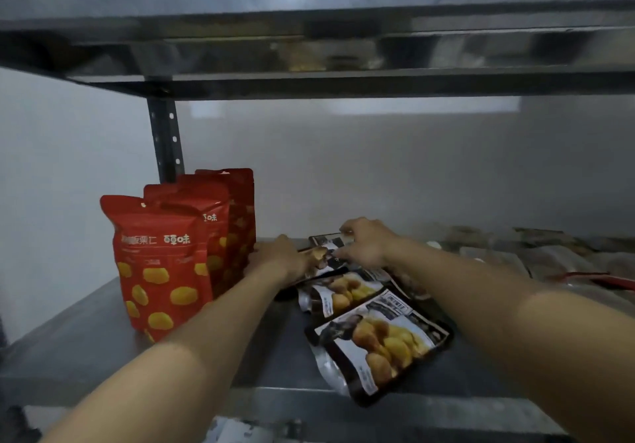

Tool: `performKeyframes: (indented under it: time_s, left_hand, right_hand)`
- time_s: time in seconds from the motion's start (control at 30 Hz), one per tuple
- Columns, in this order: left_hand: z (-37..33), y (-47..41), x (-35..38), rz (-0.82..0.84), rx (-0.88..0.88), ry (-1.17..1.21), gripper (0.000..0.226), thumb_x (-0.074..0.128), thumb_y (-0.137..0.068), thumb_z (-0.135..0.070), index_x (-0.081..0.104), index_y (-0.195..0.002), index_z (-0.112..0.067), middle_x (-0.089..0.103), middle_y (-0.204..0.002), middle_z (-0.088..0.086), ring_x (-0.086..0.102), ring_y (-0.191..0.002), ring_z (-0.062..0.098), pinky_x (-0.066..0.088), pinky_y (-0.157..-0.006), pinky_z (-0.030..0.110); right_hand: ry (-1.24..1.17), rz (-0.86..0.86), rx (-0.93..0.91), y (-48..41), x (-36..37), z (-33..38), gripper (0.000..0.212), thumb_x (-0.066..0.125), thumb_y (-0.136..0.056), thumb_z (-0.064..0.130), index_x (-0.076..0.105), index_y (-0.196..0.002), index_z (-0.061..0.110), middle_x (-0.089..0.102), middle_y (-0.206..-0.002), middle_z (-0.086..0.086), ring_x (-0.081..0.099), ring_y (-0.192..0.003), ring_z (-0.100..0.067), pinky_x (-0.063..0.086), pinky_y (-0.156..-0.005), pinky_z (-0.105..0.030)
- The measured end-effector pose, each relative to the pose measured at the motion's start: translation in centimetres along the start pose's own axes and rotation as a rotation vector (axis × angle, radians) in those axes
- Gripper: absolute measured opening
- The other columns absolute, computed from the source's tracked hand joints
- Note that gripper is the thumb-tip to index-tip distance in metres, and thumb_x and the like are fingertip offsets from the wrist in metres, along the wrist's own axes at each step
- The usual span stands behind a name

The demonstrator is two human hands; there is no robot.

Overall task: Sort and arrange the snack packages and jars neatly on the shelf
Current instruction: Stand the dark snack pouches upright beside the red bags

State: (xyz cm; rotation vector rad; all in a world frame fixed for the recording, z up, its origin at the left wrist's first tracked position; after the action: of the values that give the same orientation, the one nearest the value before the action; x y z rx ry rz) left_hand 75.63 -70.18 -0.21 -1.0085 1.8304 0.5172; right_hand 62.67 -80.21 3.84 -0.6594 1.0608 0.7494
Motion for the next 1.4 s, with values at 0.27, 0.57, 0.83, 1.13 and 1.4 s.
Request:
performKeyframes:
  time_s: [0.27,0.57,0.83,1.13,1.4]
  left_hand:
    - [0.5,-1.4,0.3,-0.012,-0.164,0.161,0.074,0.081,-0.062,-0.048,0.051,-0.119,-0.011,0.053,-0.119,0.015,0.056,-0.1,0.028,0.054,-0.084,0.037]
    - [0.0,-1.4,-0.5,-0.143,-0.197,0.555,0.091,0.09,-0.06,-0.011,0.039,-0.135,-0.006,0.05,-0.131,0.015,0.048,-0.122,0.033,0.047,-0.095,0.038]
    - [-2.7,-1.9,-5.1,-0.479,0.166,0.535,0.065,0.078,-0.074,-0.003,0.05,-0.127,-0.026,0.052,-0.122,0.005,0.055,-0.108,0.024,0.057,-0.083,0.039]
    - [-6.2,-1.1,-6.5,-0.377,0.574,0.355,0.078,0.075,-0.068,0.009,0.047,-0.131,-0.026,0.044,-0.133,0.0,0.045,-0.114,0.012,0.04,-0.065,0.01]
    - [-4.8,0.0,-4.9,-0.669,0.47,0.414,0.1,0.087,-0.065,-0.027,0.029,-0.144,-0.014,0.035,-0.145,0.006,0.031,-0.135,0.02,0.03,-0.11,0.028]
  right_hand:
    - [-0.048,0.11,-0.012,-3.1,1.7,-0.2,0.06,0.075,-0.083,0.026,0.05,-0.135,0.01,0.052,-0.135,-0.011,0.052,-0.12,-0.027,0.043,-0.092,-0.029]
    - [-0.142,0.079,0.049,-3.2,1.3,-1.7,0.087,0.086,-0.071,0.024,0.039,-0.142,0.008,0.045,-0.143,-0.012,0.045,-0.13,-0.029,0.041,-0.102,-0.032]
    - [-0.453,0.103,0.14,-2.4,0.8,-2.7,0.1,0.087,-0.068,0.011,0.027,-0.147,0.004,0.052,-0.137,-0.017,0.055,-0.118,-0.026,0.055,-0.085,-0.029]
    - [-0.425,0.135,0.12,-3.6,1.5,-2.8,0.078,0.089,-0.064,0.034,0.055,-0.128,0.005,0.061,-0.126,-0.011,0.057,-0.114,-0.026,0.05,-0.097,-0.037]
    - [-0.397,0.03,0.053,-4.8,1.2,-2.6,0.092,0.093,-0.056,0.032,0.049,-0.135,0.012,0.057,-0.132,-0.008,0.052,-0.123,-0.025,0.046,-0.098,-0.031]
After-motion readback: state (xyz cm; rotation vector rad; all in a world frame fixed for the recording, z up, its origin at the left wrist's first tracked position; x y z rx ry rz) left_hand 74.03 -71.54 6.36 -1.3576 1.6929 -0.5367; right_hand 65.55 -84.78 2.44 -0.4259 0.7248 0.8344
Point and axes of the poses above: each hand's wrist, its own y-axis away from the middle knuckle, its own x-axis out of the palm, z = x × y, the point moved 6 cm from there along -y, towards the middle knuckle
